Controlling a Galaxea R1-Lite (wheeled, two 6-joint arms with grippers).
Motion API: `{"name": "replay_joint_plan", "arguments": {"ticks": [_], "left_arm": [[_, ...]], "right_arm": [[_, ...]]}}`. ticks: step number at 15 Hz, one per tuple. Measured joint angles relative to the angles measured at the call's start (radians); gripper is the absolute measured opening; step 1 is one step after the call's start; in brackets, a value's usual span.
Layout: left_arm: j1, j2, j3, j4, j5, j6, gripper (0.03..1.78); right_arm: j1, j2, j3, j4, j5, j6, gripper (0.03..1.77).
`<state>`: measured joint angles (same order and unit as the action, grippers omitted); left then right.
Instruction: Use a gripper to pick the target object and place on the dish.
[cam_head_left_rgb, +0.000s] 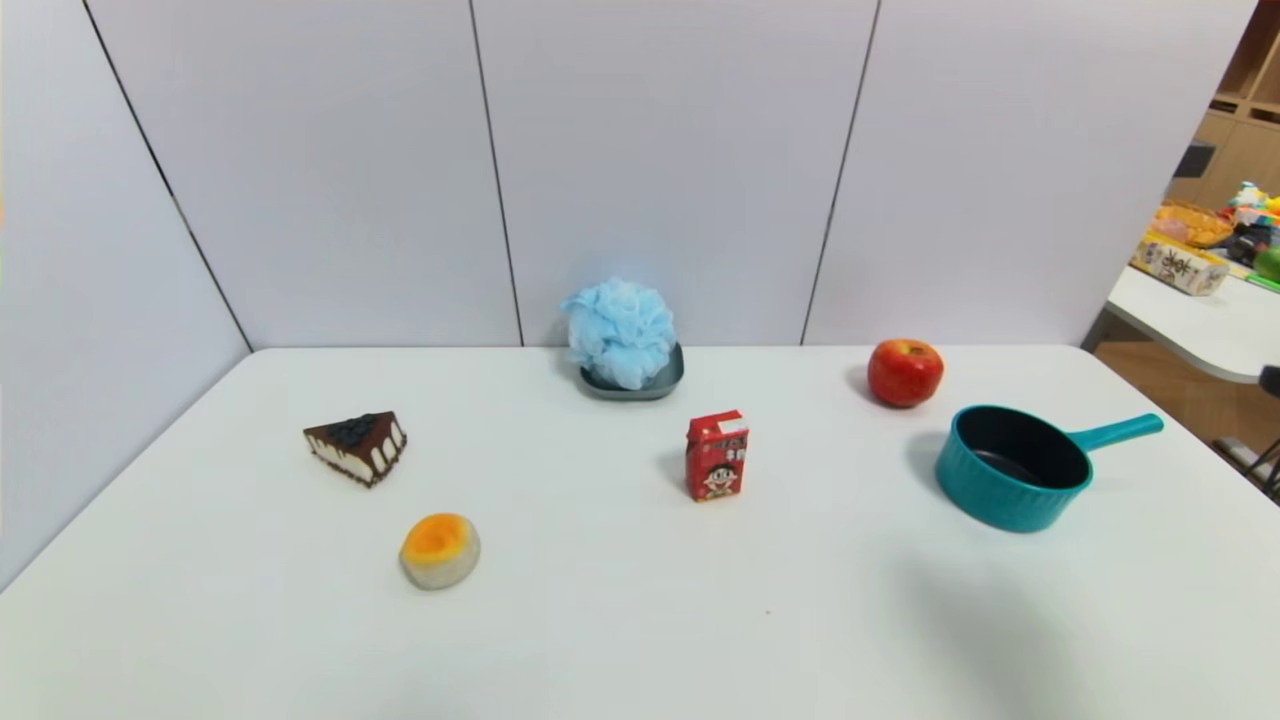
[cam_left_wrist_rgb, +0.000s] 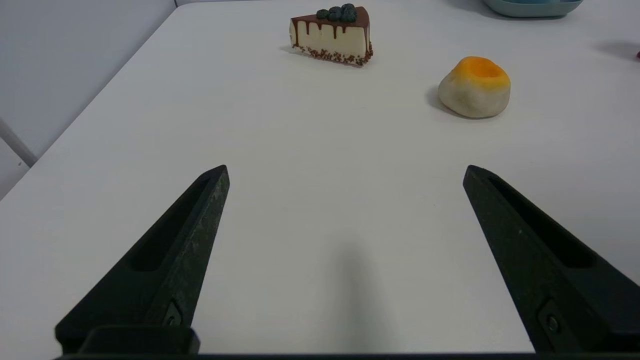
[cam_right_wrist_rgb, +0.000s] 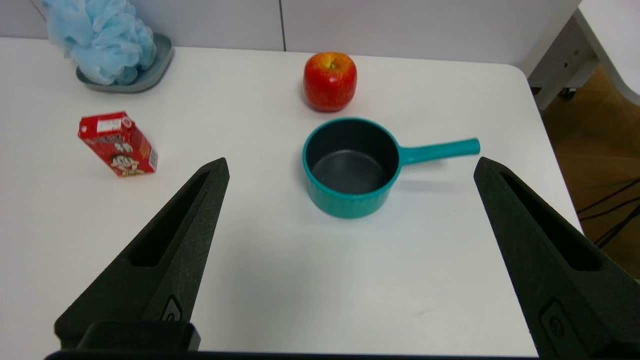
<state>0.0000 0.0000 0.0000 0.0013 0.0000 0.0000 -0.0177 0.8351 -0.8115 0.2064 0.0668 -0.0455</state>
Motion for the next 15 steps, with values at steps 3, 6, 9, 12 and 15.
{"name": "replay_joint_plan", "arguments": {"ticks": [3, 6, 9, 12, 15], "left_arm": [[0.000, 0.000, 0.000, 0.000, 0.000, 0.000, 1.69], [0.000, 0.000, 0.000, 0.000, 0.000, 0.000, 1.69], [0.000, 0.000, 0.000, 0.000, 0.000, 0.000, 1.69], [0.000, 0.000, 0.000, 0.000, 0.000, 0.000, 1.69], [0.000, 0.000, 0.000, 0.000, 0.000, 0.000, 1.69]], "right_arm": [[-0.002, -0.215, 0.213, -0.020, -0.001, -0.004, 1.69], [0.002, -0.401, 0.399, -0.096, -0.001, -0.019, 1.69], [0.006, -0.541, 0.535, -0.120, -0.001, -0.054, 1.70], [0.008, -0.649, 0.646, -0.129, -0.005, -0.093, 1.70], [0.012, -0.738, 0.735, -0.129, -0.012, -0.110, 1.70]]}}
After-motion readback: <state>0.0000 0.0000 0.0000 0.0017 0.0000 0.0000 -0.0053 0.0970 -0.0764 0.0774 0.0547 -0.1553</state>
